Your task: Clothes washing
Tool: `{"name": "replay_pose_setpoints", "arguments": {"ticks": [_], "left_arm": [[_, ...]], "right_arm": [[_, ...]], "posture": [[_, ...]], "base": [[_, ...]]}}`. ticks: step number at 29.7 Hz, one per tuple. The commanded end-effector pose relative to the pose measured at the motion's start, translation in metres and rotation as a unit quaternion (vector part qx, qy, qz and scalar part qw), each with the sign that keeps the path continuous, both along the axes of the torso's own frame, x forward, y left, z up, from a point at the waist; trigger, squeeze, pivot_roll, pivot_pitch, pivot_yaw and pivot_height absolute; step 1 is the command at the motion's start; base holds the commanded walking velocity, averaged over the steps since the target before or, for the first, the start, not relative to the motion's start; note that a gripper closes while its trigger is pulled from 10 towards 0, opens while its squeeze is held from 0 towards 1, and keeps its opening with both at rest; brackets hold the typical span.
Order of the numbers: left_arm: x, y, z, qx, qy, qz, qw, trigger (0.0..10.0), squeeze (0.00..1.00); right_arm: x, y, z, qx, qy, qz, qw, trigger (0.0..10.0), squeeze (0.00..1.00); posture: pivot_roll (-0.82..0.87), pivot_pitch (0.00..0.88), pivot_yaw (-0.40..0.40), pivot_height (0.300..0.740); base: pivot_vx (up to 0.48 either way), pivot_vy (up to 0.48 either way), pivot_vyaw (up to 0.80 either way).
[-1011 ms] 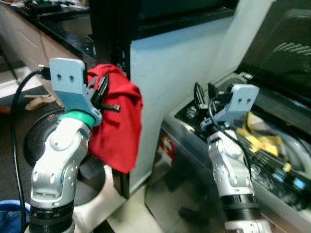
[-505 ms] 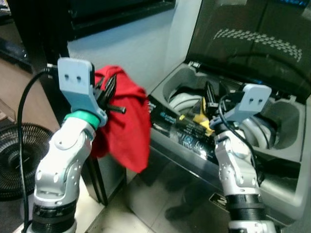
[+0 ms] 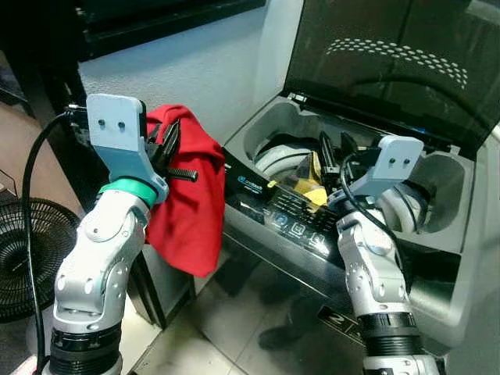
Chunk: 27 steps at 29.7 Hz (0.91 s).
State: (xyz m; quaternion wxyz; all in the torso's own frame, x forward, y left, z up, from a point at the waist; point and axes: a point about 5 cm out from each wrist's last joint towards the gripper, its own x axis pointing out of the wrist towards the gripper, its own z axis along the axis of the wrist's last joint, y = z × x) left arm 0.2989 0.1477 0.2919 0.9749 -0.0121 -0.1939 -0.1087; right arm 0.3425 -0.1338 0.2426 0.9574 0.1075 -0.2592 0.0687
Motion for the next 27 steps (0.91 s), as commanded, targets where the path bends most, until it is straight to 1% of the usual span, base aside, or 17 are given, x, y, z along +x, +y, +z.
{"name": "replay_pose_setpoints", "arguments": {"ticks": [1, 10, 13, 27], "left_arm": [[-0.0029, -0.0015, 0.0040, 0.003, -0.012, -0.003, 1.000, 10.0, 0.00], [-0.0021, -0.0012, 0.0042, 0.004, -0.012, -0.003, 1.000, 10.0, 0.00], [-0.0021, -0.0012, 0.0043, 0.004, -0.012, -0.003, 1.000, 10.0, 0.00], [-0.0016, -0.0010, 0.0041, 0.004, -0.010, -0.003, 1.000, 10.0, 0.00]], "right_arm": [[0.0002, -0.0027, 0.0000, 0.007, 0.001, -0.005, 1.000, 10.0, 0.00], [0.0005, -0.0036, 0.0007, 0.005, -0.001, -0.013, 1.000, 10.0, 0.00], [0.0003, -0.0038, 0.0013, 0.000, -0.004, -0.016, 1.000, 10.0, 0.00], [0.0012, -0.0024, 0.0012, 0.014, 0.001, -0.006, 1.000, 10.0, 0.00]], "posture": [[0.10, 0.057, -0.023, 0.715], [0.10, 0.055, -0.021, 0.715], [0.10, 0.055, -0.021, 0.715], [0.10, 0.050, -0.018, 0.715]], "base": [[0.000, 0.000, 0.00], [0.000, 0.000, -0.80], [0.000, 0.000, 0.00], [0.000, 0.000, -0.79]]}}
